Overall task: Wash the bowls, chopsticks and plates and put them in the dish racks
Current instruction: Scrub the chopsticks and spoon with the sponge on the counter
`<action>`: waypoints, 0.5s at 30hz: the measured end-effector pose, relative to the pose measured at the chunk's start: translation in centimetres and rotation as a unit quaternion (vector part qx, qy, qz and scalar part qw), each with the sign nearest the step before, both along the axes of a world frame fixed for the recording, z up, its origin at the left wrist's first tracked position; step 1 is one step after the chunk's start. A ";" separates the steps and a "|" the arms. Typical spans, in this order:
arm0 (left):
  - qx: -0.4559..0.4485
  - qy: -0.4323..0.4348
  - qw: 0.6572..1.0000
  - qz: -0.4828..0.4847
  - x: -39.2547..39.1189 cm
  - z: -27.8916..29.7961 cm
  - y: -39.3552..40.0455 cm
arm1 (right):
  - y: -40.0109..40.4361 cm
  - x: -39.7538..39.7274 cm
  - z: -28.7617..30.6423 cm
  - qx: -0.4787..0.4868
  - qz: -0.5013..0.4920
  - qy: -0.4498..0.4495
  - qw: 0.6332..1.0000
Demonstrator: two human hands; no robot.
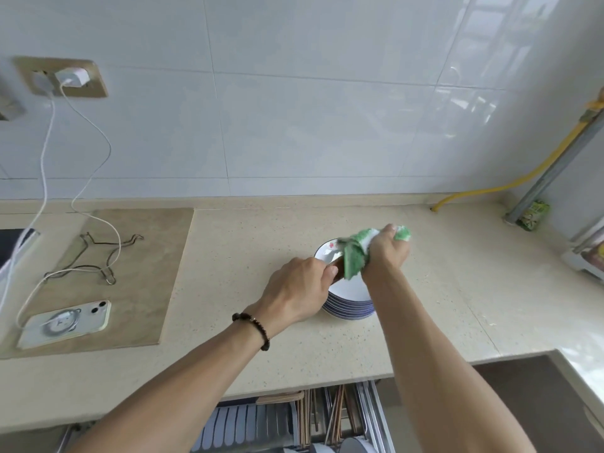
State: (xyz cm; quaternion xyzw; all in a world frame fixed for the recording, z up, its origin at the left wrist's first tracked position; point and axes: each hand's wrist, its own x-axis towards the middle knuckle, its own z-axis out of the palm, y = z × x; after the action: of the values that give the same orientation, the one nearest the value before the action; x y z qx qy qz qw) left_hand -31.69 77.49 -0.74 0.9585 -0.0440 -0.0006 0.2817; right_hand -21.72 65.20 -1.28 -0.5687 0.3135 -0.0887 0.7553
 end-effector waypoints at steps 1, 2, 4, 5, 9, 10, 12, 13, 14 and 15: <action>0.003 -0.001 1.000 -0.007 -0.4 0.1 0.3 | -1.1 0.5 0.7 -0.007 -0.029 0.000 1.000; 0.001 -0.002 1.000 -0.010 -0.6 0.1 0.4 | -2.0 1.0 1.0 -0.017 -0.047 -0.003 0.999; -0.008 0.005 1.000 0.001 -0.6 -0.1 -0.1 | -1.8 0.4 0.8 -0.027 -0.038 -0.007 0.999; -0.016 0.010 1.000 0.012 -0.4 -0.3 -0.5 | -1.0 -0.2 0.1 -0.028 -0.016 -0.007 0.999; -0.046 0.024 0.999 0.014 -0.7 -1.8 -1.9 | 0.0 -2.0 -2.3 -0.040 0.027 0.022 0.999; -0.042 0.025 0.999 -0.001 -1.0 -2.0 -2.1 | -1.0 -1.7 -2.2 -0.035 0.010 0.027 0.999; -0.041 0.020 0.999 -0.012 -1.5 -1.8 -2.5 | -3.1 -0.6 -1.7 -0.039 -0.014 0.022 0.999; -0.038 0.016 0.999 -0.010 -1.7 -1.8 -2.8 | -3.7 -0.4 -1.5 -0.041 -0.016 0.016 0.999; -0.032 0.013 0.999 -0.004 -1.8 -1.6 -3.3 | -3.9 -0.7 -1.4 -0.046 -0.015 0.014 0.999; -0.023 0.014 1.000 0.005 -1.8 -1.5 -3.7 | -3.6 -1.2 -1.7 -0.044 -0.009 0.012 0.999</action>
State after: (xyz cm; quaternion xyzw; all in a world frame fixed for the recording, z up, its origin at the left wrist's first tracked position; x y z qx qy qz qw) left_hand -33.45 73.74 -2.28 0.9518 -0.0355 -0.0114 0.3043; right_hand -22.95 61.60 -2.98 -0.5998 0.3234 -0.1025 0.7247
